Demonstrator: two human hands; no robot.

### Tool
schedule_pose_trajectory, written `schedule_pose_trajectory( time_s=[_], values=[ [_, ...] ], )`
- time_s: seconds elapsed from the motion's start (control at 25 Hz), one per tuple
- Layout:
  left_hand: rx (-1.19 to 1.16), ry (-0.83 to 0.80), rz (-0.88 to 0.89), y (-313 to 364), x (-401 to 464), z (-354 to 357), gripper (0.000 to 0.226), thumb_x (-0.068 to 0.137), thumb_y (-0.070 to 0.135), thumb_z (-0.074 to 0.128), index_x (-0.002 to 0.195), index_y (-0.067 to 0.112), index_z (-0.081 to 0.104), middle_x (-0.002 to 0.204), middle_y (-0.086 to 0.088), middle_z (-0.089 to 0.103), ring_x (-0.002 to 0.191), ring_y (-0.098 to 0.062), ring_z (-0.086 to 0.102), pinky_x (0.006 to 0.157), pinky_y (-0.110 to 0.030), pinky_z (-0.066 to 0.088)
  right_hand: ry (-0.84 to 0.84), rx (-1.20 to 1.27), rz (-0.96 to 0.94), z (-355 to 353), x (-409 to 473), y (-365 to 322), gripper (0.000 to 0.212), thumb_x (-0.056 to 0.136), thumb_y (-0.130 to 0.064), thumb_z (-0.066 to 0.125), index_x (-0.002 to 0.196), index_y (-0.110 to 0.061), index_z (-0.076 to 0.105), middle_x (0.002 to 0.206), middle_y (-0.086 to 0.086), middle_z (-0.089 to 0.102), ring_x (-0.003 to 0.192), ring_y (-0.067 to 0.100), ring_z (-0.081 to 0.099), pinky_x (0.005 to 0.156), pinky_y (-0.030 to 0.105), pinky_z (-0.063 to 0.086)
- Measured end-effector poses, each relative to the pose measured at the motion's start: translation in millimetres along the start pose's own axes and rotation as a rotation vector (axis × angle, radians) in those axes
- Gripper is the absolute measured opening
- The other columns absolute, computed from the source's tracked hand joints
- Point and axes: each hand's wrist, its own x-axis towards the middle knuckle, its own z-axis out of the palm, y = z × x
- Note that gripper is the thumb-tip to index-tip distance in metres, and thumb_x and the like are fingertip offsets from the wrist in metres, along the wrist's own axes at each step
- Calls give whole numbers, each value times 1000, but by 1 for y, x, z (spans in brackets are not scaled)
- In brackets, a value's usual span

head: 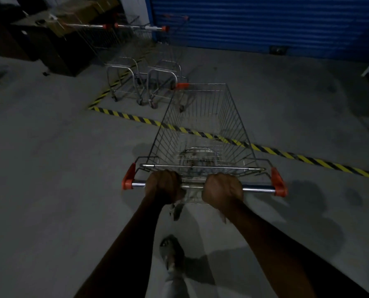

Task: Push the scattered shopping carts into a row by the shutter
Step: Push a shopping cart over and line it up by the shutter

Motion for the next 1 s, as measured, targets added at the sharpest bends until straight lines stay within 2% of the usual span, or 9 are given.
schedule_pose_trajectory(
  time_s=[0.12, 0.28, 0.4, 0.48, 0.56, 0.68, 0.8, 0.92, 1.0],
  values=[
    [-48, -69, 86, -25, 70, -14, 26, 76, 53, 64, 80, 27, 62, 78, -1, 62, 77, -25, 69, 50, -20, 26, 0, -9, 56, -18, 68, -9, 20, 79, -32, 57, 91, -21, 68, 102, 0, 73, 96, 22, 70, 82, 31, 52],
    [34, -63, 214, -59, 148, -12, 42, 77, 55, 50, 78, 17, 67, 74, -7, 66, 69, -31, 68, 63, -33, 49, -26, -25, 119, -38, 146, -19, 24, 80, -32, 54, 96, -19, 68, 108, 3, 72, 101, 25, 69, 86, 34, 51],
    [7, -142, 264, -81, 208, -8, 53, 80, 59, 43, 99, 17, 68, 96, -7, 69, 91, -31, 68, 76, -35, 48, -14, -11, 156, -48, 197, -24, 27, 77, -34, 53, 90, -18, 68, 101, 4, 73, 96, 26, 70, 82, 33, 52],
    [42, -259, 243, -93, 237, -5, 54, 74, 56, 36, 85, 14, 68, 82, -10, 68, 76, -34, 67, 68, -35, 49, -2, -8, 159, -52, 230, -28, 30, 71, -33, 47, 83, -16, 68, 91, 7, 73, 88, 30, 71, 78, 35, 54],
    [22, -167, 242, -102, 282, 2, 43, 72, 52, 43, 70, 14, 63, 67, -9, 62, 62, -34, 65, 55, -32, 45, -38, -49, 204, -57, 270, -27, 27, 66, -32, 47, 73, -15, 66, 80, 7, 72, 77, 32, 71, 73, 35, 54],
    [-46, -195, 269, -119, 364, -14, 27, 81, 51, 55, 83, 24, 58, 84, -5, 64, 83, -29, 68, 52, -23, 30, 69, -30, 197, -56, 345, -19, 19, 63, -30, 47, 58, -16, 58, 61, 5, 64, 57, 32, 66, 59, 35, 56],
    [10, -124, 258, -138, 441, -15, 41, 73, 55, 53, 78, 17, 68, 78, -6, 69, 74, -31, 70, 61, -30, 47, -22, -14, 194, -79, 424, -10, 22, 81, -32, 50, 79, -15, 65, 81, 6, 68, 76, 32, 68, 71, 36, 54],
    [68, -71, 287, -154, 519, 0, 47, 68, 53, 43, 70, 14, 68, 68, -9, 67, 63, -34, 67, 61, -35, 51, -11, -51, 165, -100, 498, 2, 27, 85, -37, 56, 98, -16, 67, 105, 5, 71, 98, 29, 68, 84, 36, 49],
    [38, -169, 277, -157, 573, -11, 54, 66, 56, 36, 77, 14, 69, 76, -10, 70, 71, -35, 68, 66, -37, 52, -77, -4, 184, -114, 549, 12, 30, 84, -38, 57, 102, -16, 67, 110, 5, 71, 102, 28, 67, 88, 36, 51]
  ],
)
